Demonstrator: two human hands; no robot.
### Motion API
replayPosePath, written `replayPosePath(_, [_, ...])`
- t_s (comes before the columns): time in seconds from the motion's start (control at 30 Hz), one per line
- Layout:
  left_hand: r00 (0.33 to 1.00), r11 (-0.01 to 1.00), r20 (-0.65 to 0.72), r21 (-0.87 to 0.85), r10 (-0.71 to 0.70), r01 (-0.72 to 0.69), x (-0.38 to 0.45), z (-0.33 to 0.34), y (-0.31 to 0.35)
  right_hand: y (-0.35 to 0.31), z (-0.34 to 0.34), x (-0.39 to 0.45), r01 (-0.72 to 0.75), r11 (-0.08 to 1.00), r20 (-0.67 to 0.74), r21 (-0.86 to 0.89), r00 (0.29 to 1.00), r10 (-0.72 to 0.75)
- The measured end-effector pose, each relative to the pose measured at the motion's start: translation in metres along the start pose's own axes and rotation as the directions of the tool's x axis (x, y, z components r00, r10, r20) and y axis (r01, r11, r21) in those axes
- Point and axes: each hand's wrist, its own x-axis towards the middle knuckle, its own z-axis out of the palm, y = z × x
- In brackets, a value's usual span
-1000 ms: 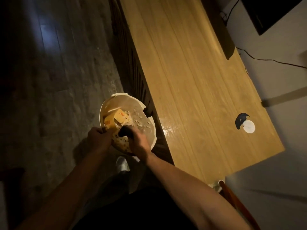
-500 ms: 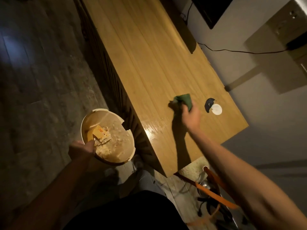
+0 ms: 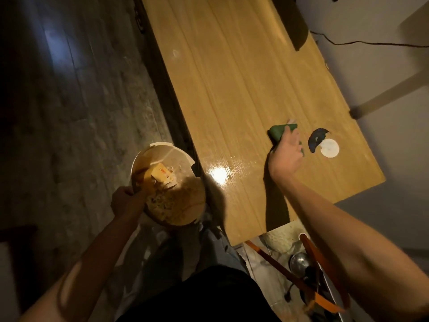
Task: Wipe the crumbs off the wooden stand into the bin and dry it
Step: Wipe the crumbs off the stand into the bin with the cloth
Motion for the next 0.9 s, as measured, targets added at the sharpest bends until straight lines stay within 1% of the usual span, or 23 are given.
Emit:
replayPosePath(0.1, [0.999, 0.999, -0.014, -0.008, 0.036, -0.036, -0.001, -0.001, -0.001, -0.042, 0.013, -0.063, 0.173, 0.984, -0.001, -0.039, 0.985, -0.173])
replayPosePath(0.17, [0.998, 0.999, -0.032, -0.011, 0.049, -0.049, -0.003, -0.004, -0.003, -0.079, 0.014, -0.113, 0.295, 0.956, 0.025, -0.007, 0.955, -0.294])
replayPosePath(0.2, [0.998, 0.998, -0.034, -0.010, 0.054, -0.055, -0.004, -0.005, -0.004, -0.097, 0.015, -0.138, 0.365, 0.929, 0.059, 0.054, 0.928, -0.368])
replayPosePath(0.23, [0.997, 0.998, -0.035, -0.006, 0.061, -0.062, -0.006, -0.006, -0.005, -0.113, 0.017, -0.162, 0.440, 0.886, 0.118, 0.147, 0.882, -0.457])
replayPosePath(0.27, [0.997, 0.998, -0.040, -0.002, 0.068, -0.068, -0.008, -0.007, -0.006, -0.127, 0.019, -0.185, 0.489, 0.831, 0.186, 0.264, 0.820, -0.541])
replayPosePath(0.3, [0.996, 0.997, -0.045, 0.000, 0.072, -0.072, -0.009, -0.008, -0.007, -0.139, 0.021, -0.205, 0.504, 0.777, 0.256, 0.377, 0.750, -0.610])
replayPosePath(0.33, [0.996, 0.997, -0.048, 0.001, 0.071, -0.071, -0.011, -0.009, -0.008, -0.148, 0.021, -0.224, 0.485, 0.737, 0.328, 0.471, 0.679, -0.657])
replayPosePath(0.37, [0.997, 0.998, -0.046, 0.003, 0.066, -0.066, -0.013, -0.011, -0.010, -0.154, 0.021, -0.239, 0.450, 0.711, 0.371, 0.540, 0.631, -0.681])
replayPosePath(0.4, [0.997, 0.998, -0.041, 0.010, 0.062, -0.061, -0.015, -0.013, -0.012, -0.156, 0.021, -0.250, 0.414, 0.703, 0.397, 0.578, 0.610, -0.686])
replayPosePath(0.43, [0.998, 0.998, -0.035, 0.019, 0.060, -0.059, -0.016, -0.015, -0.015, -0.155, 0.021, -0.255, 0.387, 0.703, 0.408, 0.597, 0.609, -0.681])
replayPosePath(0.53, [0.998, 0.998, -0.027, 0.023, 0.057, -0.057, -0.020, -0.021, -0.023, -0.136, 0.011, -0.245, 0.360, 0.717, 0.375, 0.597, 0.664, -0.646])
replayPosePath(0.57, [0.998, 0.999, -0.026, 0.019, 0.051, -0.050, -0.020, -0.020, -0.025, -0.126, 0.006, -0.235, 0.341, 0.700, 0.357, 0.627, 0.673, -0.647])
replayPosePath(0.63, [1.000, 1.000, -0.014, 0.010, 0.028, -0.028, -0.021, -0.020, -0.027, -0.106, -0.007, -0.208, 0.250, 0.645, 0.331, 0.722, 0.694, -0.639])
replayPosePath(0.67, [1.000, 1.000, -0.004, 0.003, 0.019, -0.019, -0.022, -0.019, -0.027, -0.096, -0.013, -0.191, 0.191, 0.637, 0.339, 0.747, 0.715, -0.612])
replayPosePath(0.7, [1.000, 1.000, 0.003, -0.003, 0.010, -0.010, -0.022, -0.018, -0.028, -0.085, -0.018, -0.172, 0.151, 0.649, 0.343, 0.746, 0.748, -0.568])
replayPosePath(0.77, [1.000, 1.000, 0.008, 0.003, -0.005, 0.005, -0.022, -0.018, -0.032, -0.063, -0.028, -0.128, 0.140, 0.712, 0.303, 0.689, 0.837, -0.457])
replayPosePath(0.83, [1.000, 1.000, 0.009, 0.011, -0.018, 0.018, -0.023, -0.018, -0.037, -0.037, -0.040, -0.083, 0.130, 0.762, 0.211, 0.635, 0.919, -0.332])
replayPosePath(0.9, [1.000, 0.999, 0.000, 0.026, -0.027, 0.027, -0.023, -0.018, -0.040, -0.011, -0.052, -0.038, 0.086, 0.824, 0.119, 0.561, 0.976, -0.183])
